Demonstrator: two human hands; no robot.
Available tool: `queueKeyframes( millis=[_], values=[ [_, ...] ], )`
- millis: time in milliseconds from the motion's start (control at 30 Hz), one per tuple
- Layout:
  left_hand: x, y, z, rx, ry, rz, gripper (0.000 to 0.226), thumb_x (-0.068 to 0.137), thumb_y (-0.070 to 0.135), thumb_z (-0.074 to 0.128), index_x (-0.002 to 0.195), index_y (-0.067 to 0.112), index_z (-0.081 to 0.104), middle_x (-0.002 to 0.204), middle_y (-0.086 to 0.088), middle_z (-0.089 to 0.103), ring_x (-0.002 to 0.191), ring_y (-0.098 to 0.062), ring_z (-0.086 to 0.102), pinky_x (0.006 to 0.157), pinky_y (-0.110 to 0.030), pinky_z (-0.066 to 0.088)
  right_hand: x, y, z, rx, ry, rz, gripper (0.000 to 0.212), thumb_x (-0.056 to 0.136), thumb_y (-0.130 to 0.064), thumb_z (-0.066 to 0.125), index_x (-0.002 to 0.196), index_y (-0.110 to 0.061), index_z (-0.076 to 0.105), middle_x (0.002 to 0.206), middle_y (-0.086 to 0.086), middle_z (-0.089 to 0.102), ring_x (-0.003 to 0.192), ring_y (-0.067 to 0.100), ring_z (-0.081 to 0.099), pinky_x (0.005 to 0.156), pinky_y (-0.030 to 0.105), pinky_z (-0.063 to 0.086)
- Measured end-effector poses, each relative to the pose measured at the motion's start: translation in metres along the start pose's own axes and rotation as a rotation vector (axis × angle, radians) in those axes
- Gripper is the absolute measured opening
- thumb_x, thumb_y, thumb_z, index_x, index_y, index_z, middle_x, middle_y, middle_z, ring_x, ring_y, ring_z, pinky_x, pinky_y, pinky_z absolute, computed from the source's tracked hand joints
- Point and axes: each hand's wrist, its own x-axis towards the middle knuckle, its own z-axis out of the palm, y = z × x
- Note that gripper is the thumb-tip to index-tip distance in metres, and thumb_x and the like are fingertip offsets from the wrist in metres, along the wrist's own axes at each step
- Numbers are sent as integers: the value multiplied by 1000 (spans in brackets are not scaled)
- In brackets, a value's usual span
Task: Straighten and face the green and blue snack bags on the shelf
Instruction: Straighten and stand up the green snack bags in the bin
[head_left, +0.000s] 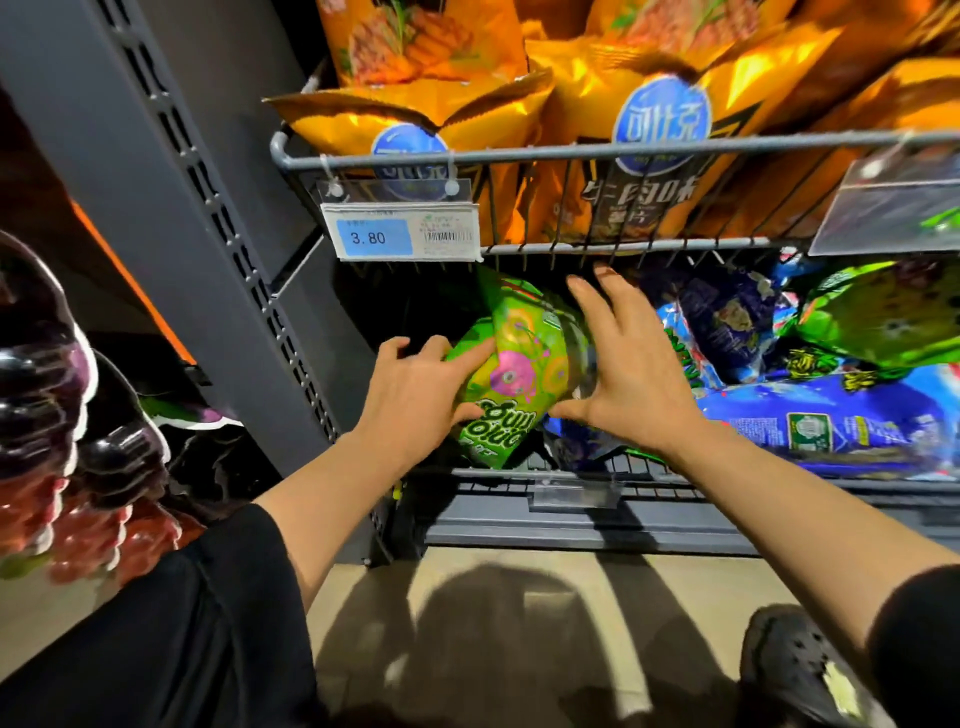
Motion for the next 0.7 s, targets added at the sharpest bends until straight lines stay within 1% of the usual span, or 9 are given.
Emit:
queueKeyframes(
  millis=[100, 200, 267, 367, 433, 467, 533, 600, 700],
  values=[
    [4, 18, -11, 83, 134, 192, 76, 69, 29, 81, 137, 32, 48, 103, -14, 63, 85, -33, 65, 101, -55, 32, 1, -8, -8, -266, -91, -205, 115, 52, -56, 79, 147, -14, 29, 152, 17, 30, 143, 36, 22, 117, 53, 13],
    [5, 26, -19, 76, 246, 262, 78, 66, 20, 84, 137, 22, 51, 105, -8, 68, 88, -29, 67, 105, -54, 30, 1, -12, -11, -340, -189, -146, 98, 57, -45, 79, 141, -11, 42, 135, 12, 54, 138, 40, 30, 114, 48, 20],
    [2, 26, -18, 35, 282, 276, 76, 61, 21, 88, 131, 15, 57, 108, -4, 70, 92, -26, 68, 107, -53, 28, 1, -10, -12, -397, -112, -168, 65, 55, -35, 78, 114, -11, 64, 104, 6, 69, 130, 37, 42, 103, 43, 26],
    [-1, 18, -12, -45, 328, 250, 72, 60, 15, 87, 126, 10, 60, 117, -5, 67, 109, -24, 64, 111, -52, 23, -2, -2, -2, -415, 2, -236, 19, 59, -25, 76, 72, -12, 69, 70, 3, 66, 117, 34, 54, 100, 43, 25],
    [-5, 13, -7, -92, 367, 76, 76, 64, 18, 86, 132, 10, 54, 129, -9, 59, 124, -26, 52, 112, -49, 24, -6, 2, 7, -317, -18, -60, 29, 73, -39, 71, 63, -13, 66, 72, 7, 65, 111, 34, 55, 95, 43, 31],
    [-9, 12, -5, -125, 379, -76, 80, 66, 24, 85, 136, 9, 48, 135, -12, 51, 130, -28, 44, 112, -46, 26, -7, 3, 10, -195, -37, 118, 39, 78, -47, 66, 60, -13, 63, 75, 10, 64, 107, 34, 55, 85, 41, 36],
    [-20, 17, -2, -305, 334, -439, 86, 74, 33, 80, 143, 7, 36, 142, -17, 38, 133, -30, 34, 109, -38, 29, -8, 4, 18, 126, -1, 497, 51, 84, -47, 63, 49, -14, 46, 61, 10, 50, 84, 34, 52, 63, 38, 33],
    [-28, 25, 2, -707, 148, -730, 85, 80, 37, 75, 144, 6, 29, 139, -16, 39, 128, -29, 40, 96, -25, 35, -10, 2, 28, 366, 75, 719, 56, 88, -37, 61, 46, -15, 32, 48, 4, 33, 64, 29, 41, 58, 35, 25],
    [-22, 32, 12, -1262, -149, -860, 82, 83, 41, 69, 147, 14, 26, 133, -8, 55, 114, -22, 57, 84, -20, 45, -15, -14, 47, 519, 83, 781, 53, 92, -31, 58, 49, -10, 36, 49, 5, 29, 61, 24, 34, 59, 37, 26]
  ],
)
